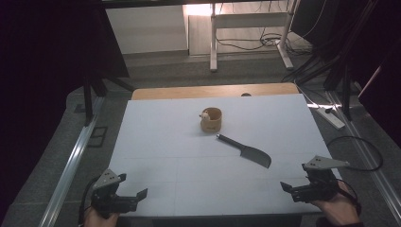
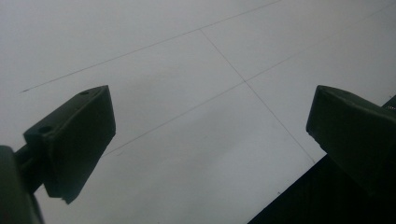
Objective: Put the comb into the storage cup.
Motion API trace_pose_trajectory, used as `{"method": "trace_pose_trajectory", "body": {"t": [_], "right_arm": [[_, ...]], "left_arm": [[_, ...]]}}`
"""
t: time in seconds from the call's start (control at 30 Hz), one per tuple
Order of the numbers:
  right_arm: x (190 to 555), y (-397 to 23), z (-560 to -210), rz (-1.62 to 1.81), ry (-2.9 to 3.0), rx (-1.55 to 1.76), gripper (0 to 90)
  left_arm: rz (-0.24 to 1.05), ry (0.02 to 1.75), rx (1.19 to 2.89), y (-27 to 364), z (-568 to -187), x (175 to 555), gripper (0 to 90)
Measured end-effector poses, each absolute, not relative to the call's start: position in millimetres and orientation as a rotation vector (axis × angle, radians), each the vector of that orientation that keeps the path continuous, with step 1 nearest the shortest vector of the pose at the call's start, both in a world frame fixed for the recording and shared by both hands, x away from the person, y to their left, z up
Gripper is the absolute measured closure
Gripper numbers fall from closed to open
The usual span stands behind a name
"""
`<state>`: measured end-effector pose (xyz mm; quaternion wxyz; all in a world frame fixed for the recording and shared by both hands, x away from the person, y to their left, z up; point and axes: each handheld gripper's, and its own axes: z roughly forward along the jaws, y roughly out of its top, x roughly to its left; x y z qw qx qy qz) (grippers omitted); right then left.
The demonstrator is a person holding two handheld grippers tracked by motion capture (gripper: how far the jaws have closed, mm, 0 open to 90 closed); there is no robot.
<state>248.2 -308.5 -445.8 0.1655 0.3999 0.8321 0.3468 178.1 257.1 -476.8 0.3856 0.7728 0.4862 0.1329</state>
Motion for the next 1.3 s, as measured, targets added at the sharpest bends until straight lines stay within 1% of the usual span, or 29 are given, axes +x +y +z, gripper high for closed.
{"method": "trace_pose_trajectory", "body": {"t": [0.93,1.3], "right_arm": [[271,-286,-442,1.008,2.435,1.124,0.0],[278,-276,-443,0.986,2.468,1.063,0.0]], "left_arm": [[0.331,1.246,1.966,258,-477,179,2.8],[0.330,1.245,1.965,258,-477,179,3.1]]}}
